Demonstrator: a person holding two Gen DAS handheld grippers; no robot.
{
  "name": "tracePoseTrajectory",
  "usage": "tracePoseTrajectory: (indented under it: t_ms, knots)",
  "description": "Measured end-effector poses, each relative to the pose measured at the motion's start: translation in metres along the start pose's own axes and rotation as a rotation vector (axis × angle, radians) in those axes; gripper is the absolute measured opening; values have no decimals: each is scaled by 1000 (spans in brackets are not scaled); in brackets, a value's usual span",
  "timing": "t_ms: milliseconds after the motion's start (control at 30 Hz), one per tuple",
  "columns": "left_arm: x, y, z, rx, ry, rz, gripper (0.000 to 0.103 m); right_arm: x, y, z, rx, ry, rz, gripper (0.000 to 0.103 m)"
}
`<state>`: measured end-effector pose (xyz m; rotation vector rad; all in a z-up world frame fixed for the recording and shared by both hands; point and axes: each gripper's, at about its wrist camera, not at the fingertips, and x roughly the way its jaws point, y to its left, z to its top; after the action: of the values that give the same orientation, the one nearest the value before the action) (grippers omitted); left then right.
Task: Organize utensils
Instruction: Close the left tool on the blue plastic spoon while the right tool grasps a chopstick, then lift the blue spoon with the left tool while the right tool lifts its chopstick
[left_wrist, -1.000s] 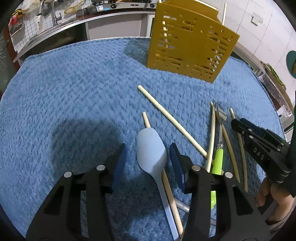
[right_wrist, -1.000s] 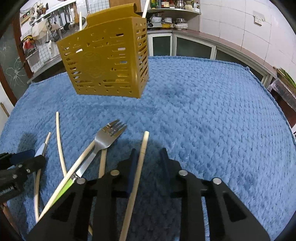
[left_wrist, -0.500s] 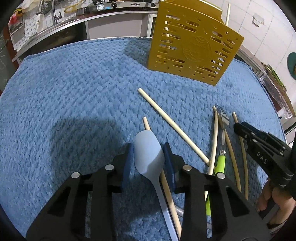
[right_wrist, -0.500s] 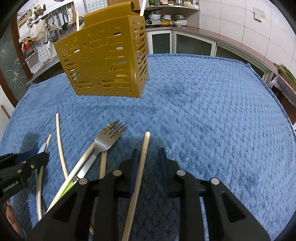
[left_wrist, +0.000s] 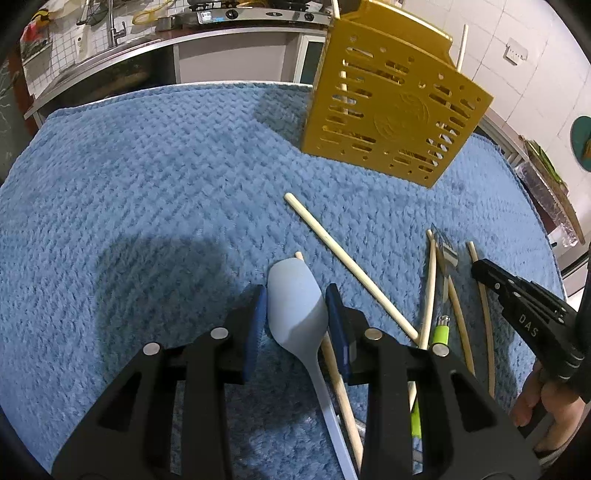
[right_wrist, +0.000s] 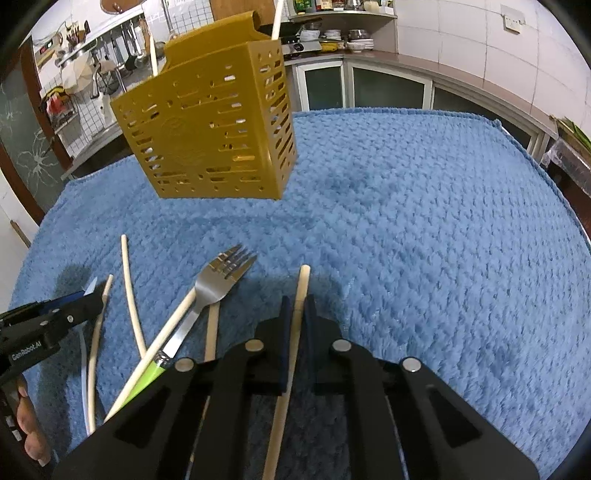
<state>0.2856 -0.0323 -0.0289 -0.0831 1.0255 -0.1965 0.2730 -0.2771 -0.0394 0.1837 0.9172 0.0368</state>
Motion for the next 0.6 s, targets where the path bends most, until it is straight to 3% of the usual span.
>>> tracePoseTrajectory:
  t_ms: [300,333,367,500,600]
  knots:
    - [-40,0,7,24,-120,6,27,-26,-5,4,19,-106,47,6]
    - [-44,0,9,30,-130,2,11,-29,-6,5,21,-119,53,6]
    - [-47,0,9,34,-134,-3,2,-33,-7,5,24,-131,62,6]
    - [-53,0,12,53,-155,-14,2,-43,-9,10,27,-151,71,6]
    - [-47,0,14,49,-123,-21,2,-45,-8,12,15,-142,66,6]
